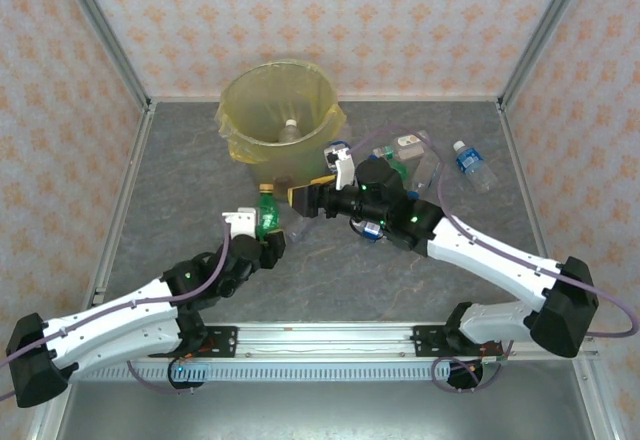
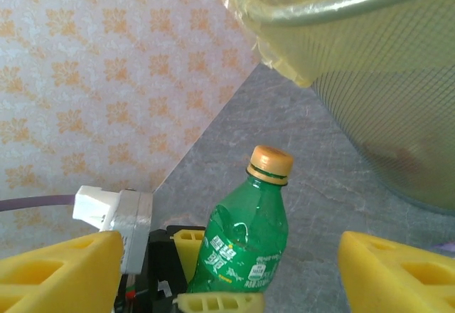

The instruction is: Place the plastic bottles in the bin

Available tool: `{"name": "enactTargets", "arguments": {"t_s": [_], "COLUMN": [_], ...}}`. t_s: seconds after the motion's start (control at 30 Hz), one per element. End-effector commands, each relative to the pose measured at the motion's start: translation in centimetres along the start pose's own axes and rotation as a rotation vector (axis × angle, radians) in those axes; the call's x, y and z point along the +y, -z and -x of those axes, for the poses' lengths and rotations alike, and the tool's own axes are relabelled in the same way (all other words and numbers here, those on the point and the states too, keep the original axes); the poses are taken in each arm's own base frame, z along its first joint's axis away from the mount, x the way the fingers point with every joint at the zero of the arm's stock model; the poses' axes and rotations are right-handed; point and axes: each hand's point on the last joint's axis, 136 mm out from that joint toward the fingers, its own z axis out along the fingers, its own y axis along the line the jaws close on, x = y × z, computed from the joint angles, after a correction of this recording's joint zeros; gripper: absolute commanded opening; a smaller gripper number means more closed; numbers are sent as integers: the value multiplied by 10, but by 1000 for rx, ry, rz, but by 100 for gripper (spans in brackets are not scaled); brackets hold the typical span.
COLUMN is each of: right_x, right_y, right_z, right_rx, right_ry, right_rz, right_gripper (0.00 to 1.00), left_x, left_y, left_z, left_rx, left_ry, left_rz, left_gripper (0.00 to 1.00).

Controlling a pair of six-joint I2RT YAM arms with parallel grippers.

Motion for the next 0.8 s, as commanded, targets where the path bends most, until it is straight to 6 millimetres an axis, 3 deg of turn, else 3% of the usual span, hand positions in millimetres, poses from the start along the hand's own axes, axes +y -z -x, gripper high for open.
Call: {"name": "enactTargets", "arguments": {"t_s": [0.0, 0.43, 0.77], "right_x": [10, -8, -19], "right_y": [-5, -24, -25], "right_z": [-2, -14, -13], "right_rx": [41, 84, 69], "right_ry": [-3, -51, -61], "right_rz": [33, -31, -80], "right_gripper": [77, 72, 66], "left_x": [-8, -44, -57], "left_y": [3, 12, 17], "left_z": [3, -5, -5], "left_rx": [-43, -48, -66], "left_ry": [-55, -119, -134], "left_rz": [-28, -145, -181], "left_gripper": [59, 59, 59]}}
